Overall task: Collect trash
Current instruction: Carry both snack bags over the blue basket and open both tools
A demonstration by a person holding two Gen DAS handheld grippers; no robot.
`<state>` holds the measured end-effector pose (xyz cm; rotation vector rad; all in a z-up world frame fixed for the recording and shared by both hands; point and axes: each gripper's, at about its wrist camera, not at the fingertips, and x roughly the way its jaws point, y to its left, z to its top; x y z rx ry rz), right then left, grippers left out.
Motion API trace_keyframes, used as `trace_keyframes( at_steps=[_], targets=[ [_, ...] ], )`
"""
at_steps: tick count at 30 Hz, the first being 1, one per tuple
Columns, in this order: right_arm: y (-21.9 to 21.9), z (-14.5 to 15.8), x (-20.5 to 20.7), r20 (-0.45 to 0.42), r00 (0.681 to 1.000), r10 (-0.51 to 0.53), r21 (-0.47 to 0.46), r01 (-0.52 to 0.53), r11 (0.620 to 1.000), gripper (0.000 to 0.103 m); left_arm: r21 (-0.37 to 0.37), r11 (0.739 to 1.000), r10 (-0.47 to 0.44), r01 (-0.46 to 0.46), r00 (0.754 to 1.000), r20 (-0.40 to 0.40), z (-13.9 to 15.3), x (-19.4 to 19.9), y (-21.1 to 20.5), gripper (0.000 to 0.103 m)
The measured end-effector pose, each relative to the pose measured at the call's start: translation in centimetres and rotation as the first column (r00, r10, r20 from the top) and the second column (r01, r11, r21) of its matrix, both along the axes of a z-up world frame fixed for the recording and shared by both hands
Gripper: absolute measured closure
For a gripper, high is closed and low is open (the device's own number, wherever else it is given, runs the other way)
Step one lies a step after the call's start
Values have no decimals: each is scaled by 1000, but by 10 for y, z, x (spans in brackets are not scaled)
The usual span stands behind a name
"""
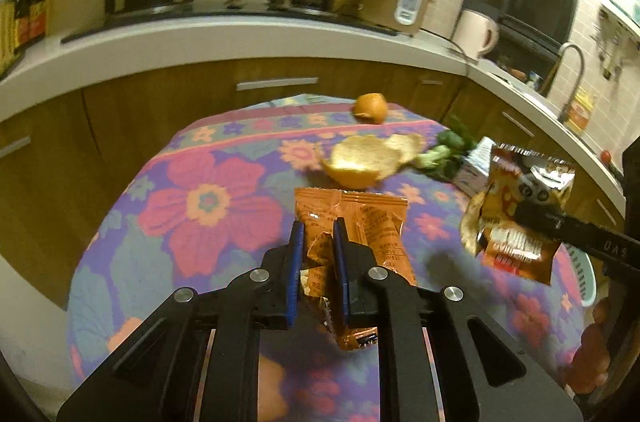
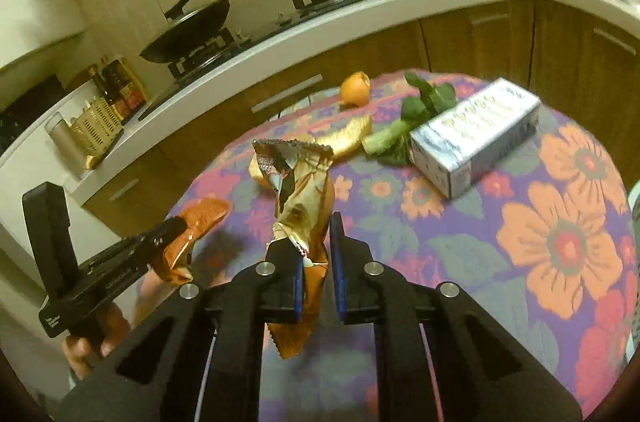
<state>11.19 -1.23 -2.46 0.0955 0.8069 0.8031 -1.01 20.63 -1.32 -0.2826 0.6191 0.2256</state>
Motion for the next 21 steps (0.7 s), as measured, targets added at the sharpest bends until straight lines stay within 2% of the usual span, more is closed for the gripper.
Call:
trace_keyframes(
  at_steps=[3, 6, 10, 11, 12, 14, 17, 21],
  targets=[
    [-13, -12, -15, -23, 999, 24, -62, -25, 998, 94, 11, 1000, -26, 26, 1000, 8, 3, -4, -14, 90],
    [-23, -24, -29, 11, 1000, 4, -150, -3, 989, 94, 18, 999, -49, 49, 999, 6, 2, -3, -27, 90],
    [-32, -30, -29, 23, 1000, -11, -177, 14, 984, 88, 35, 997, -75, 75, 997, -7, -1, 1, -43, 90],
    [-33, -30, -28, 26, 1000, -11, -184, 15, 983, 80, 38, 996, -82, 82, 997, -9, -1, 1, -46, 90],
    [-33, -31, -27, 35, 999, -12, -198, 19, 980, 64, 39, 995, -88, 88, 996, -10, -1, 1, -49, 90],
    [-34, -30, -26, 69, 997, -22, -211, 36, 977, 42, 41, 995, -94, 94, 996, -12, -1, 1, -51, 90],
    [-34, -28, -19, 95, 995, -16, -220, 37, 975, 41, 40, 994, -101, 101, 995, -20, -1, 0, -53, 90],
    [-37, -30, -5, 61, 998, -30, -196, 42, 980, 43, 55, 993, -104, 106, 994, -27, -1, -1, -56, 89]
  ],
)
